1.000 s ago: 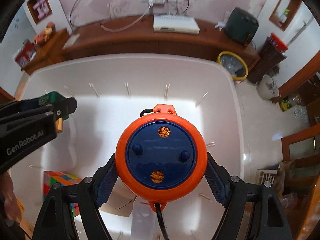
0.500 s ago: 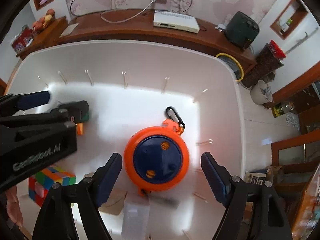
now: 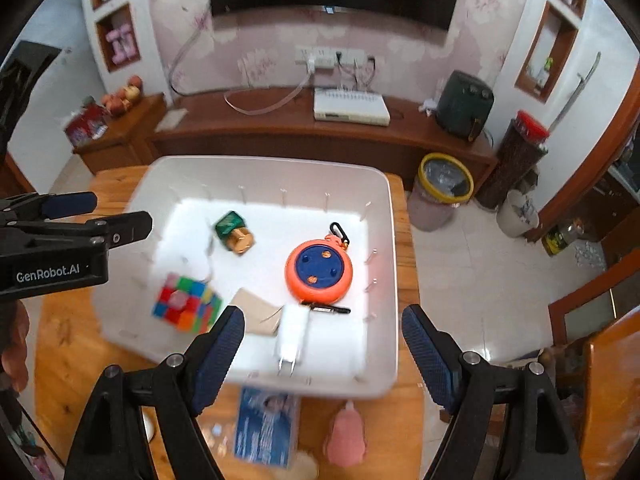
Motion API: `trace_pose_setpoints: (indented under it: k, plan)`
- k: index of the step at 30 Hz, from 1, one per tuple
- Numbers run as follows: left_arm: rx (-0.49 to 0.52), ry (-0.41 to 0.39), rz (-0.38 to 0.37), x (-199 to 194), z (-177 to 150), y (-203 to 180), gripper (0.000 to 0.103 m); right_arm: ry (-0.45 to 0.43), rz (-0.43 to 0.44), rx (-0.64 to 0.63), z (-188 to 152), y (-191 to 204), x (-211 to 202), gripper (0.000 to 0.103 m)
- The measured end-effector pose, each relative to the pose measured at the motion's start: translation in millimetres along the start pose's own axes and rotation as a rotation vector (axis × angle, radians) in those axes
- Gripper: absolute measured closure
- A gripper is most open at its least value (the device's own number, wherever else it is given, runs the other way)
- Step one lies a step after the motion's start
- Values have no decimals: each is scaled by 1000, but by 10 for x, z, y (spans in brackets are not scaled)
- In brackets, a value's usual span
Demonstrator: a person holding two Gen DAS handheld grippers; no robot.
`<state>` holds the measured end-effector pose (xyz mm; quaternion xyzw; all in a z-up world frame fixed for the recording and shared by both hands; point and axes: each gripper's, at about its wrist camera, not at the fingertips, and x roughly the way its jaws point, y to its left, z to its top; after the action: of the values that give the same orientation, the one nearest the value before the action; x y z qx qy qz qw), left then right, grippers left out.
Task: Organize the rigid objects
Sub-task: 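Withdraw both tools from the bin toward the white egg case and gold tin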
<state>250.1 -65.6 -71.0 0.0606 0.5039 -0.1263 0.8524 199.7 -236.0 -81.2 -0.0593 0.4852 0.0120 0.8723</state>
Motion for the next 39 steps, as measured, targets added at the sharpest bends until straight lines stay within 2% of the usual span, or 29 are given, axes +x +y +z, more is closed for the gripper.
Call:
trace_pose_setpoints:
  k: [8, 11, 17, 24, 27, 33, 36, 39]
  plan:
    - [81, -58, -20, -698, -549, -67, 17, -117, 21, -67, -494, 74, -699, 21]
    - [119, -80, -17, -834, -756, -121, 17, -148, 28, -86, -704, 139, -880, 21]
    - [141, -102, -40, -928, -1136, -215, 17, -199, -36, -144, -1103, 261, -1029, 21]
    - [113, -126, -45, -693, -1510, -287, 17, -254, -28, -108, -1496, 214, -901, 21]
    - [78, -100, -67, -474, -1677, -284, 17, -274, -18, -94, -1664, 188, -761, 21]
    - [29, -19, -60, 68, -1986, -223, 17, -232, 2, -55, -2004, 191, -240, 21]
    - [35, 9, -28, 277, -2090, -203, 17, -202, 14, -34, -2134, 163, -17, 21]
    - [30, 38, -33, 454, -2160, -183, 17, -156, 23, 2, -2228, 120, 230, 21]
